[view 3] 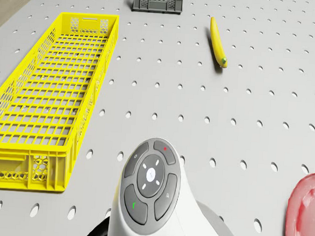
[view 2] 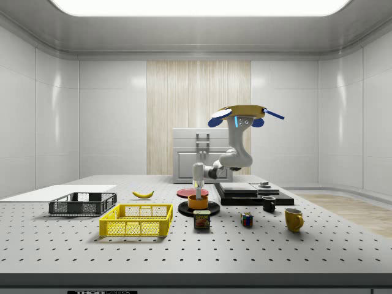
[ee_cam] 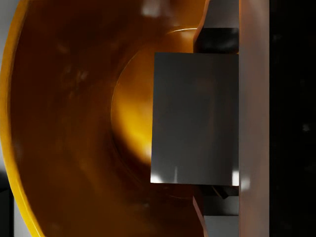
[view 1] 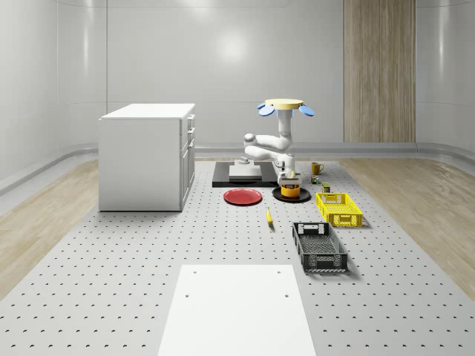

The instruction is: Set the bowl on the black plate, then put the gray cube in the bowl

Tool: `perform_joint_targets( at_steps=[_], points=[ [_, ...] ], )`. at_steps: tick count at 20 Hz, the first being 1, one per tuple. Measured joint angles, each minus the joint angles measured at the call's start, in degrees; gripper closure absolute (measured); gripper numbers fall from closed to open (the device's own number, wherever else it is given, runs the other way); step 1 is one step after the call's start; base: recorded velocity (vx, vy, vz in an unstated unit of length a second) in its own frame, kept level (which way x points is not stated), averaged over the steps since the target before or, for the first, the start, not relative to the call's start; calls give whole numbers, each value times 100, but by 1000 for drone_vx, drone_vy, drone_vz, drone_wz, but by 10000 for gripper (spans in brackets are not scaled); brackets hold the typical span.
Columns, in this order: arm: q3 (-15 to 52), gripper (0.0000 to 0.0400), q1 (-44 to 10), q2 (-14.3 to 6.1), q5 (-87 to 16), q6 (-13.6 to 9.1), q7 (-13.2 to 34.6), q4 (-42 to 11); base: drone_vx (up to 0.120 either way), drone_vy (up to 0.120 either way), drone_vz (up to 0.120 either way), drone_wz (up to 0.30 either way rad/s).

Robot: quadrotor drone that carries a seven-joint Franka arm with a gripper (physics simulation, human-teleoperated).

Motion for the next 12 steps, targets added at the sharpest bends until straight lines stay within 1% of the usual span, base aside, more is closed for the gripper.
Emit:
perform_joint_targets(
  at_steps=[2, 5, 12],
  points=[
    [80, 33, 37, 17, 70, -49, -10, -36, 0, 0, 0, 0],
    [284, 16, 102, 44, 257, -146, -24, -108, 0, 0, 0, 0],
    [854, 3, 221, 104, 792, -369, -41, -251, 0, 0, 0, 0]
  ],
)
